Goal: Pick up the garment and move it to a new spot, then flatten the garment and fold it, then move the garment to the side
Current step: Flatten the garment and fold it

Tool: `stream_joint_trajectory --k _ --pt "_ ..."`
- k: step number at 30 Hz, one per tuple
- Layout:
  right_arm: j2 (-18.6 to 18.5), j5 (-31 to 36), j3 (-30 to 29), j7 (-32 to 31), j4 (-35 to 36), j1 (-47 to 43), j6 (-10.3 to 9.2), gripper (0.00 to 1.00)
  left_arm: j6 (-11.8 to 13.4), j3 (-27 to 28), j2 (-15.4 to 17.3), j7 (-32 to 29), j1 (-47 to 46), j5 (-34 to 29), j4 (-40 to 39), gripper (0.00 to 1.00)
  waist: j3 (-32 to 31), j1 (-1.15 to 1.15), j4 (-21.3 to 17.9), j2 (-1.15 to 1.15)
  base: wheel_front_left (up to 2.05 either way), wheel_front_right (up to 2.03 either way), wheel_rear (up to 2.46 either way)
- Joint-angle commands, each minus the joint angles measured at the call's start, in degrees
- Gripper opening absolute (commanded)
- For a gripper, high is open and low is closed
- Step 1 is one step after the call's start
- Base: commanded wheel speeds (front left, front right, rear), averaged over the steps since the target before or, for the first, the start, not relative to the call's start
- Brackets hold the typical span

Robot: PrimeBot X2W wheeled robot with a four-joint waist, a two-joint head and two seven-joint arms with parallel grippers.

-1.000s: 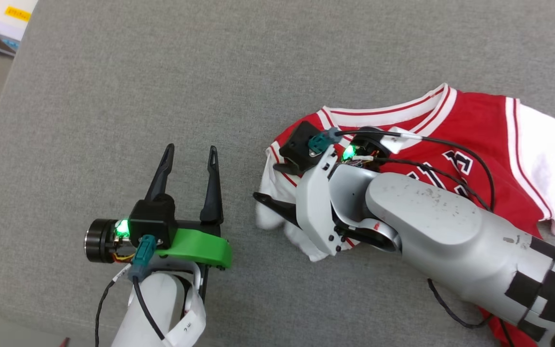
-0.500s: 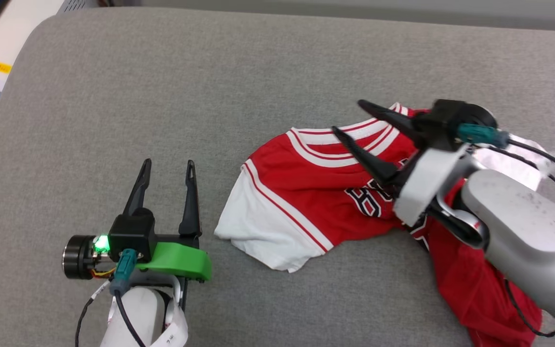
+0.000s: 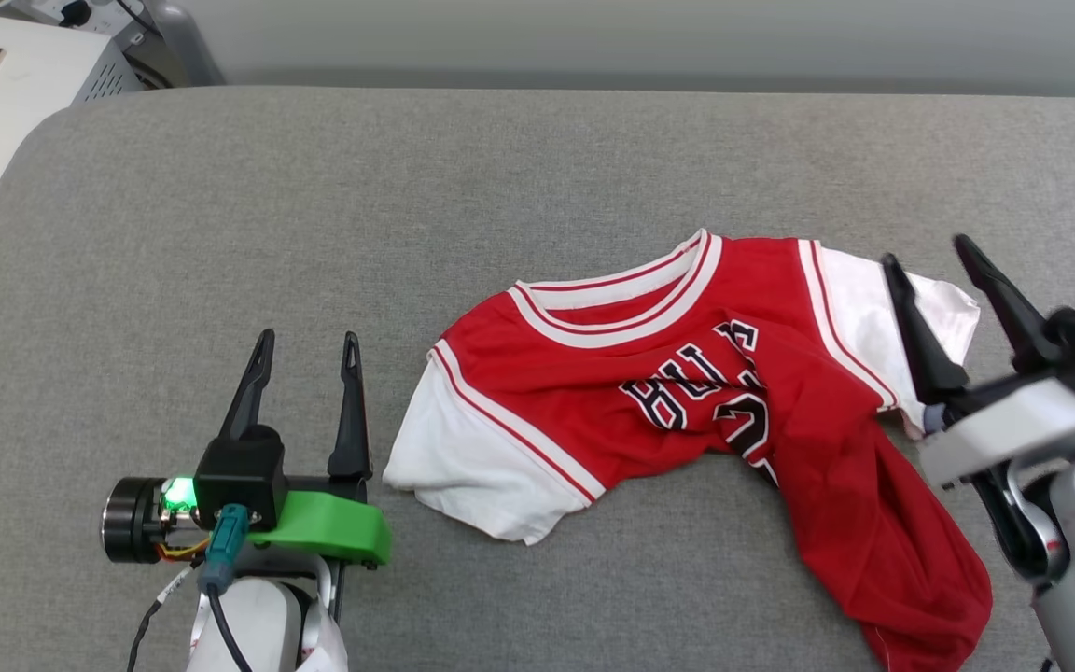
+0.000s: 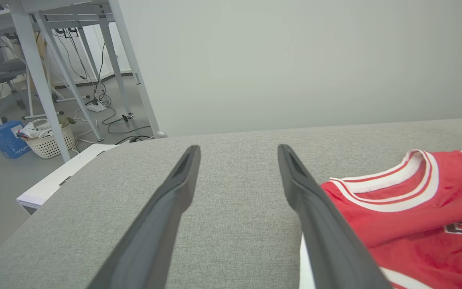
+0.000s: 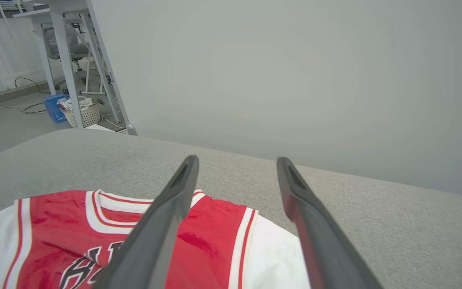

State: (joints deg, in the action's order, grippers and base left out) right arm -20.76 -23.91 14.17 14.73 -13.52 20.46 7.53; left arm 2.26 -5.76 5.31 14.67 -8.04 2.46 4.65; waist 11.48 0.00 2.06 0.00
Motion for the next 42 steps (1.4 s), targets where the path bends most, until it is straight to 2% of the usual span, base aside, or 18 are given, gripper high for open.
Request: stream_joint_trajectory --k 1,5,9,14,15,19,23,27,33,37,38,39,40,42 --pt "0.79 1.17 -2.21 0.25 1.1 -2.06 -0.04 1.0 -0.23 0.06 0.3 0.33 0.97 -0.45 -0.28 1.0 -0.34 0.0 -0.18 0.0 0.0 0.0 0.0" --pt "0.99 3.57 -8.4 -0.01 4.5 -4.14 -0.04 1.0 -0.15 0.04 0.22 0.33 1.28 -0.61 -0.73 1.0 -0.13 0.0 -0.07 0.0 0.0 0.0 0.0" --pt "-1.69 4.71 -11.34 -4.61 7.96 -1.31 -0.04 1.0 -0.23 -0.07 0.15 0.33 1.12 -0.71 -1.23 1.0 1.05 0.0 0.38 0.0 0.0 0.0 0.0" --pt "-9.23 -0.23 -8.41 -20.25 8.26 4.8 -0.04 1.0 -0.41 -0.43 -0.08 0.33 -0.05 -0.75 -1.68 1.0 3.49 0.0 1.43 0.0 0.0 0.0 0.0" --pt "-12.07 -2.39 -6.51 -25.59 8.0 6.49 -0.04 1.0 -0.42 -0.54 -0.18 0.33 -0.44 -0.74 -1.78 1.0 4.24 0.0 1.73 0.0 0.0 0.0 0.0" --pt "-19.71 -10.05 -0.74 -42.67 6.2 10.63 -0.04 1.0 -0.54 -0.86 -0.46 0.33 -1.8 -0.68 -2.16 1.0 6.75 0.0 2.67 0.0 0.0 0.0 0.0" --pt "-24.33 -15.7 3.74 -55.32 4.5 14.44 -0.04 1.0 -0.58 -1.1 -0.76 0.33 -3.55 -0.56 -2.58 1.0 9.75 0.0 3.64 0.0 0.0 0.0 0.0" --pt "-25.2 -16.87 7.17 -61.04 1.08 18.0 -0.04 1.0 -0.59 -1.54 -1.12 0.33 -5.43 -0.47 -2.93 1.0 12.75 0.0 4.74 0.0 0.0 0.0 0.0" --pt "-21.33 -17.5 10.21 -61.39 -6.2 20.82 -0.04 1.0 -0.52 -2.22 -1.54 0.33 -7.41 -0.38 -3.01 1.0 15.62 0.0 6.18 0.0 0.0 0.0 0.0" --pt "-21.32 -17.76 14.78 -62.09 -8.71 19.87 -0.04 1.0 -0.27 -2.19 -1.69 0.33 -7.65 -0.38 -2.79 1.0 15.82 0.0 6.27 0.0 0.0 0.0 0.0" --pt "-21.32 -18.21 14.91 -61.25 -9.03 19.95 -0.04 0.49 -0.19 -2.12 -1.71 0.33 -7.6 -0.39 -2.73 1.0 15.69 0.0 6.15 0.0 0.0 0.0 0.0" --pt "-21.42 -18.57 14.82 -59.76 -9.4 20.16 -0.04 0.04 -0.11 -2.0 -1.73 0.33 -7.48 -0.41 -2.65 1.0 15.49 0.0 5.94 0.0 0.0 0.0 0.0" --pt "-21.62 -18.69 14.72 -58.52 -9.71 20.41 -0.04 0.0 -0.05 -1.84 -1.73 0.33 -7.37 -0.41 -2.59 1.0 15.27 0.0 5.68 0.0 0.0 0.0 0.0" --pt "-22.56 -18.44 13.95 -55.22 -10.74 21.24 -0.04 0.0 -0.09 -1.56 -1.65 0.33 -7.2 -0.46 -2.42 1.0 14.79 0.0 5.15 0.0 0.0 0.0 0.0"
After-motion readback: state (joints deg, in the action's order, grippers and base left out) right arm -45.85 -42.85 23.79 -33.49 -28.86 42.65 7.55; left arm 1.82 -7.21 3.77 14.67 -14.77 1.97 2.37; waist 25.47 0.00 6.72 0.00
